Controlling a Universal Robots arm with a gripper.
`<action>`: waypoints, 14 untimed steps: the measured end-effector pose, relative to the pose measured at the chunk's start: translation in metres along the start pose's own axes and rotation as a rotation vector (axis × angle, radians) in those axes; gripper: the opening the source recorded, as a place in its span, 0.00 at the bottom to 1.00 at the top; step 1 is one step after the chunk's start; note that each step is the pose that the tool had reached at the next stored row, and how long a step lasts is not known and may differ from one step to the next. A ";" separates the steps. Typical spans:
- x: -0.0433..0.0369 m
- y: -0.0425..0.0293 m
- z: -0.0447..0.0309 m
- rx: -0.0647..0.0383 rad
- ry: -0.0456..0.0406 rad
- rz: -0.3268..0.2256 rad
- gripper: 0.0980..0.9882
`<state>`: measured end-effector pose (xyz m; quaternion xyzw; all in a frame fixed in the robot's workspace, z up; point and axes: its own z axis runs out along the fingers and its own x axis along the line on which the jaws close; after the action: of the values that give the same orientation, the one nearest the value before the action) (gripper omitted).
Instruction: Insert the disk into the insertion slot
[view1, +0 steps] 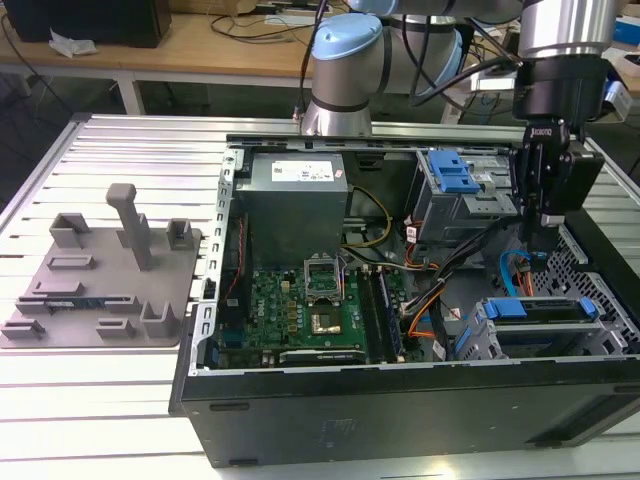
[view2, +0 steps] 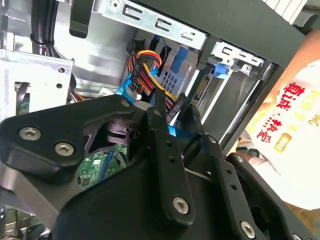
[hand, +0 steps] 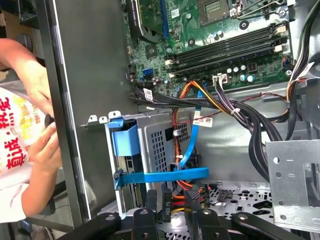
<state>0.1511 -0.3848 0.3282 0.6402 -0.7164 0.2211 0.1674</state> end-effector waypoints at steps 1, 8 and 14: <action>-0.0002 0.0000 0.0001 0.004 -0.0008 -0.007 0.28; -0.0018 0.0003 0.0022 0.010 -0.0006 -0.016 0.28; -0.0054 0.0007 0.0003 0.011 0.0058 -0.017 0.27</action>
<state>0.1510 -0.3803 0.3251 0.6464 -0.7094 0.2255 0.1678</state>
